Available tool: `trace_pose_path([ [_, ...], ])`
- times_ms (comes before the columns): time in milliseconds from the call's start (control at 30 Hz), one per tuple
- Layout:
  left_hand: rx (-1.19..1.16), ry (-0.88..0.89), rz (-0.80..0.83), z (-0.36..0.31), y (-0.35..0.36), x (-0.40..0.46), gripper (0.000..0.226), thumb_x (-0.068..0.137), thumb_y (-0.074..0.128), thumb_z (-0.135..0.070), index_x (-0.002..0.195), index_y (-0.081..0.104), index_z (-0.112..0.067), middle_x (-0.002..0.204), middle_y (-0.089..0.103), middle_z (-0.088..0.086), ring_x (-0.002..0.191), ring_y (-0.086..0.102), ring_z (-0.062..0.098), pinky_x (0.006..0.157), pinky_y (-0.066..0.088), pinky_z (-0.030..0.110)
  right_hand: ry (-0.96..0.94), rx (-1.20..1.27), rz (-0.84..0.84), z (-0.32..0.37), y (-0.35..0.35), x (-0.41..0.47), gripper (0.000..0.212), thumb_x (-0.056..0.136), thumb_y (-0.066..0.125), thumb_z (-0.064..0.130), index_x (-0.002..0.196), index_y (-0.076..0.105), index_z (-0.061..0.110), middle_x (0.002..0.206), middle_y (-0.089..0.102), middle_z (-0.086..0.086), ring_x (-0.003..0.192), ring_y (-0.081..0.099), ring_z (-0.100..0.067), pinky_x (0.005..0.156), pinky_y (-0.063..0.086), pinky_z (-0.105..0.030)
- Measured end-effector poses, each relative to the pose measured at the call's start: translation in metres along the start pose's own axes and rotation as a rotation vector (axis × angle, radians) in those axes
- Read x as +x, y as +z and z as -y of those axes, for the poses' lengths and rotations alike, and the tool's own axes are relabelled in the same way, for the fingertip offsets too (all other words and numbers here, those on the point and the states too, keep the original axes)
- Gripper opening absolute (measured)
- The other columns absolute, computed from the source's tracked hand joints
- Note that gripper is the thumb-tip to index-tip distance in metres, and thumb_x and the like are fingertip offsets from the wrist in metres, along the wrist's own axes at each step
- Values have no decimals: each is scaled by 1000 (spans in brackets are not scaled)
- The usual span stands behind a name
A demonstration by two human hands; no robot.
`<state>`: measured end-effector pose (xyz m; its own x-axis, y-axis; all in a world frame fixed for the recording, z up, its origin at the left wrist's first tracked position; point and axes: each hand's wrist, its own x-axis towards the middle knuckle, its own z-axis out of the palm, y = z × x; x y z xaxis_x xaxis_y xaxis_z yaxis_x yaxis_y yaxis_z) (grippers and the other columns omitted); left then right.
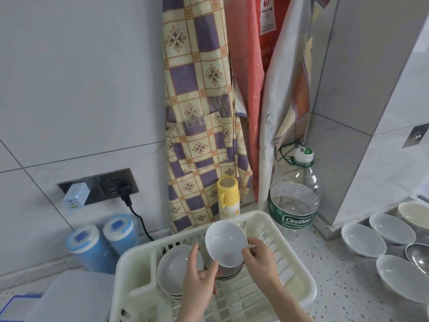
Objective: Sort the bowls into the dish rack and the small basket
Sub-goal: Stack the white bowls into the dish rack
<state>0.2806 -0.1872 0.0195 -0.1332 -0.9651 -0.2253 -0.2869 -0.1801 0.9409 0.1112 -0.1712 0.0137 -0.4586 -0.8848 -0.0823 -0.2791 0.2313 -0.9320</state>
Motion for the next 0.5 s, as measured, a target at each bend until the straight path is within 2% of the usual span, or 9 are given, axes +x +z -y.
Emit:
trace_pose_path([
  [67, 38, 20, 20, 4, 2, -5, 65, 95, 61, -30, 147, 25, -43, 77, 76, 10, 45, 60, 13, 51, 51, 25, 13, -6, -7, -1, 0, 1, 23, 86, 55, 11, 100, 59, 29, 68, 68, -7, 68, 65, -21, 52, 43, -22],
  [100, 45, 23, 33, 4, 3, -8, 63, 95, 61, -27, 146, 28, -43, 88, 77, 10, 46, 60, 11, 53, 53, 29, 21, -9, -11, -1, 0, 1, 22, 86, 55, 11, 100, 58, 29, 67, 68, -6, 70, 66, -22, 54, 44, -25],
  [167, 10, 12, 38, 7, 7, -11, 64, 94, 63, -18, 148, 33, -34, 125, 68, 8, 60, 69, 12, 53, 56, 35, 32, -22, -17, -1, 1, 1, 21, 87, 55, 13, 100, 58, 29, 65, 66, -5, 72, 67, -25, 57, 47, -30],
  [233, -18, -16, 29, 9, 11, -13, 64, 94, 63, -11, 150, 35, -25, 137, 58, 7, 78, 74, 21, 56, 57, 35, 32, -38, -17, 0, 1, 1, 21, 87, 56, 13, 99, 58, 30, 64, 66, -6, 71, 67, -24, 60, 48, -32],
  [267, -22, -32, 28, 9, 13, -14, 65, 94, 62, -10, 151, 34, -22, 134, 61, 5, 75, 74, 19, 53, 55, 31, 30, -45, -16, 0, 2, 1, 21, 86, 56, 14, 98, 59, 30, 64, 66, -6, 68, 66, -22, 59, 47, -31],
  [333, -38, -58, 24, 8, 14, -17, 64, 94, 61, -9, 151, 33, -22, 114, 67, -10, 57, 69, 15, 40, 45, 24, 17, -64, -4, -1, 3, 1, 21, 86, 55, 13, 96, 59, 31, 59, 63, -3, 56, 56, -16, 55, 42, -29],
  [400, -32, -90, 30, 7, 14, -19, 65, 94, 61, -9, 152, 32, -23, 92, 71, -10, 43, 61, 16, 34, 38, 23, 5, -89, 8, -2, 3, 1, 20, 86, 53, 13, 92, 59, 31, 56, 60, -2, 51, 47, -13, 52, 37, -28],
  [433, -34, -98, 33, 7, 14, -19, 67, 94, 60, -8, 152, 31, -22, 89, 71, -9, 42, 60, 16, 34, 38, 23, 5, -96, 11, -2, 4, 1, 20, 86, 53, 13, 91, 59, 31, 56, 59, -2, 51, 46, -14, 52, 36, -28],
  [500, -54, -98, 28, 7, 15, -18, 71, 93, 60, -5, 154, 28, -21, 91, 64, -18, 56, 69, 22, 36, 41, 25, 11, -98, 20, -3, 5, 1, 19, 86, 52, 13, 90, 59, 31, 57, 60, -3, 51, 45, -14, 52, 36, -28],
])
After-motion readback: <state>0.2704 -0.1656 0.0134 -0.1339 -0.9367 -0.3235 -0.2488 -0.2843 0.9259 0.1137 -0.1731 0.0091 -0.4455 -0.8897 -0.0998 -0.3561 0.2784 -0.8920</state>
